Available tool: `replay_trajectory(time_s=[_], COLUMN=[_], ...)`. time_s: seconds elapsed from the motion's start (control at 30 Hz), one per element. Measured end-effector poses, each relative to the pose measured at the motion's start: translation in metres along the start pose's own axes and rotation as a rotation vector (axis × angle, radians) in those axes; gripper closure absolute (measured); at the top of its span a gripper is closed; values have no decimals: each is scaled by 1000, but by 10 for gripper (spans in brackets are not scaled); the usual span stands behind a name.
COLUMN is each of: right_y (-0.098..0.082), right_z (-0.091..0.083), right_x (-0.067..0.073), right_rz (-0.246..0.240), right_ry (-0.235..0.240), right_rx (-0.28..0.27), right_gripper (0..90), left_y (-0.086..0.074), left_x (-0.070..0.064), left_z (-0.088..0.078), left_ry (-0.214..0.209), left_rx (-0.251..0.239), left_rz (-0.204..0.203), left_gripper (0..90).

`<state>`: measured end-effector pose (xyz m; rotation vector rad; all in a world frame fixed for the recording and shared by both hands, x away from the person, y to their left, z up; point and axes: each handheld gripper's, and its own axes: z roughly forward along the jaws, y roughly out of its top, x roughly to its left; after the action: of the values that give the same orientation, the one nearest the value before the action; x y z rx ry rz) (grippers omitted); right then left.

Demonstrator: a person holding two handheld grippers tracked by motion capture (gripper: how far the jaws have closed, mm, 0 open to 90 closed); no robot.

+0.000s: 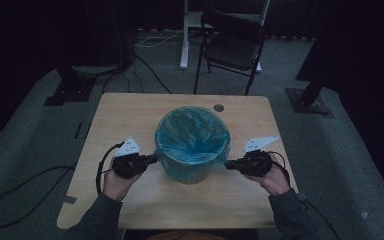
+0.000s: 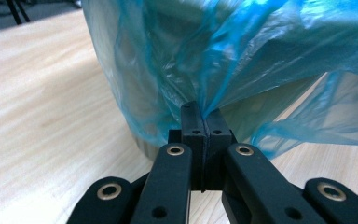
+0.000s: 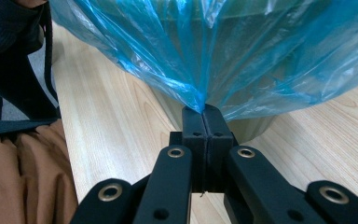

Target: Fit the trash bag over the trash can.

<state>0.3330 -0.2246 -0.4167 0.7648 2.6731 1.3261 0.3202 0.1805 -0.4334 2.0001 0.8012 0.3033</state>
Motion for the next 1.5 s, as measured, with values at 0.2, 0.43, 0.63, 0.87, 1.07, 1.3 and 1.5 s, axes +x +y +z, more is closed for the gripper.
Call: replay_trajectory(time_s=[0.2, 0.43, 0.63, 0.87, 1.07, 1.3, 1.5], right_y=[2, 5, 17, 12, 22, 50, 64], right_z=[2, -13, -33, -52, -58, -40, -28], right_x=[0, -7, -16, -23, -29, -42, -49], right_rz=[-2, 18, 26, 39, 66, 102, 108], right_ry=[-7, -39, -74, -55, -87, -157, -184], right_rx=[8, -45, -107, -127, -218, -262, -262], right_gripper=[900, 673, 620, 551, 543, 555, 563], left_y=[-7, -8, -7, -7, -6, -6, -6], left_x=[7, 13, 13, 16, 17, 17, 16], left_z=[10, 6, 5, 4, 4, 4, 5], left_ry=[25, 44, 45, 60, 63, 61, 60], left_rx=[71, 52, 33, 22, 14, 7, 6], left_rz=[-28, -61, -56, -68, -66, -64, -62], left_gripper=[900, 879, 875, 874, 873, 865, 859])
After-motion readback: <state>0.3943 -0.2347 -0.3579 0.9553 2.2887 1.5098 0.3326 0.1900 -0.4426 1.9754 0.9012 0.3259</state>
